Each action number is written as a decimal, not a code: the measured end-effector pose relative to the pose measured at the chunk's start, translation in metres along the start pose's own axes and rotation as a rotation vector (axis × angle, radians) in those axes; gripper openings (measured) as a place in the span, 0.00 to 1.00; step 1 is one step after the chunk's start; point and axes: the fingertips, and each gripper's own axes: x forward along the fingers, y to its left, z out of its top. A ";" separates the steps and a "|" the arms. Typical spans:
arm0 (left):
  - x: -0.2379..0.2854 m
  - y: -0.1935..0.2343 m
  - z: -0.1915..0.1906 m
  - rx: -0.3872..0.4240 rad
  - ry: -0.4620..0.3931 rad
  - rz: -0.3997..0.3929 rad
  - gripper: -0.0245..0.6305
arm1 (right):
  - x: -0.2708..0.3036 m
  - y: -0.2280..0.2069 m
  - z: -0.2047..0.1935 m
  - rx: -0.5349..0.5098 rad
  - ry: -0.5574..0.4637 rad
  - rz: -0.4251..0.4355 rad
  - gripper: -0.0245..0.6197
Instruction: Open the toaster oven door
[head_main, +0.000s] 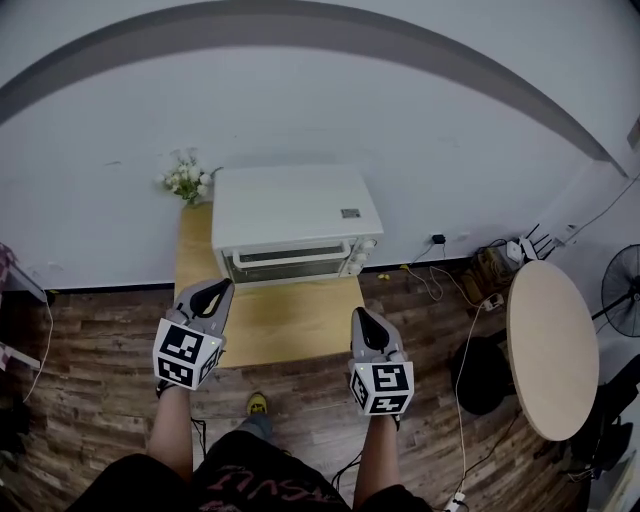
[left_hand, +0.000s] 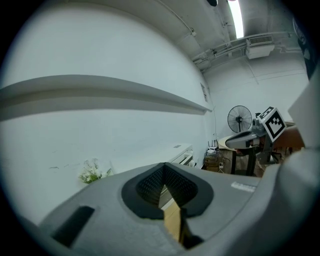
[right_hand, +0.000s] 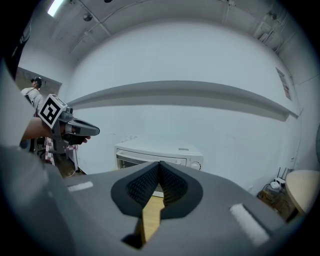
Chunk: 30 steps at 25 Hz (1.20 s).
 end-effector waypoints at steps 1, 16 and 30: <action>0.008 0.005 -0.002 0.001 0.006 -0.004 0.04 | 0.009 -0.001 0.000 -0.004 0.006 0.004 0.05; 0.095 0.028 -0.039 0.193 0.148 -0.217 0.04 | 0.115 0.006 -0.004 -0.123 0.120 0.094 0.09; 0.114 0.016 -0.061 0.288 0.273 -0.352 0.19 | 0.153 0.019 -0.024 -0.453 0.274 0.313 0.36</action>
